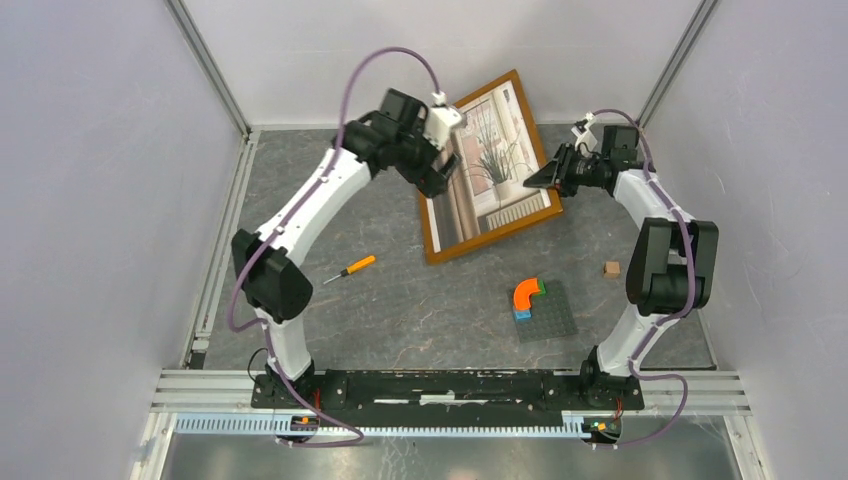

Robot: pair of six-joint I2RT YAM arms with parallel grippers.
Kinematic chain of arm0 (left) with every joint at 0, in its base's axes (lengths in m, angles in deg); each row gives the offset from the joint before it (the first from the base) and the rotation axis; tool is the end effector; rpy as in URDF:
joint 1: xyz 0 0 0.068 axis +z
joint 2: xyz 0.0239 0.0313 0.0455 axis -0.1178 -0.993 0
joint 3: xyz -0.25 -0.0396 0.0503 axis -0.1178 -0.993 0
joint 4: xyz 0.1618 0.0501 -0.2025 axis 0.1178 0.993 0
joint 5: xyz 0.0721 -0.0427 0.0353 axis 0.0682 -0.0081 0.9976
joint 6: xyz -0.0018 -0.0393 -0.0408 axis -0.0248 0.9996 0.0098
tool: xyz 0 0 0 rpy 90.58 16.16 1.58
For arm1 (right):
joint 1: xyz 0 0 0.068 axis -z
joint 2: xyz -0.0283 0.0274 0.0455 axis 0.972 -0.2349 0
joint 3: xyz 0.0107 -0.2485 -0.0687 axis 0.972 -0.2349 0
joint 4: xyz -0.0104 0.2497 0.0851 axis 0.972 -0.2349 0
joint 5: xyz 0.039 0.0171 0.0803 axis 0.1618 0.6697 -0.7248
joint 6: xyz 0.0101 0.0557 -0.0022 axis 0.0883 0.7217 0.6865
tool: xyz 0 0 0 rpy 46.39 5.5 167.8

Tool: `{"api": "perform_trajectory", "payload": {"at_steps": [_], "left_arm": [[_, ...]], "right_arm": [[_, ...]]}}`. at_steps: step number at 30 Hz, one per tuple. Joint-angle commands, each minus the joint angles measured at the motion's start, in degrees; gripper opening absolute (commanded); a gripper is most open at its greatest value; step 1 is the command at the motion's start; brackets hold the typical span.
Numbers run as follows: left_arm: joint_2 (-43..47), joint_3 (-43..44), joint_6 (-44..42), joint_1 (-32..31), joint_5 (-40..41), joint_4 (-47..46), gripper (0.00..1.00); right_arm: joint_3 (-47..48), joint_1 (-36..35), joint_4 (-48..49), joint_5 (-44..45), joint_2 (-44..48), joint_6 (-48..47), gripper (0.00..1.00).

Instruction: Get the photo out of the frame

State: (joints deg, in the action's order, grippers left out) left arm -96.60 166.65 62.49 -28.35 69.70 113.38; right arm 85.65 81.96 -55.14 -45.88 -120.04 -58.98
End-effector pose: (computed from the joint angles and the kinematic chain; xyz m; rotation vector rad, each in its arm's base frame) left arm 0.3369 -0.2470 0.3432 1.1160 2.1389 -0.4142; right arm 0.3964 -0.0077 0.2180 0.2394 2.3043 1.2360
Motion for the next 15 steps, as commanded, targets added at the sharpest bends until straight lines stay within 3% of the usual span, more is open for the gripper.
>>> {"api": "perform_trajectory", "payload": {"at_steps": [1,7,11,15], "left_arm": [[5.4,-1.78,4.26,5.71,1.61,1.31,1.0],[6.95,-4.85,4.28,11.1,1.9,1.37,1.0],[7.76,-6.19,4.67,12.9,2.38,0.91,1.0],[8.59,-8.16,5.11,14.21,2.86,-0.37,1.0]], "right_arm": [[2.46,0.53,-11.42,0.88,5.68,-17.14,0.0],[-0.5,0.51,-24.7,-5.42,10.68,-27.13,0.0],[1.15,0.74,-40.1,-1.17,14.06,-42.83,0.0],[1.9,2.69,-49.29,6.57,17.31,-54.15,0.0]]}}
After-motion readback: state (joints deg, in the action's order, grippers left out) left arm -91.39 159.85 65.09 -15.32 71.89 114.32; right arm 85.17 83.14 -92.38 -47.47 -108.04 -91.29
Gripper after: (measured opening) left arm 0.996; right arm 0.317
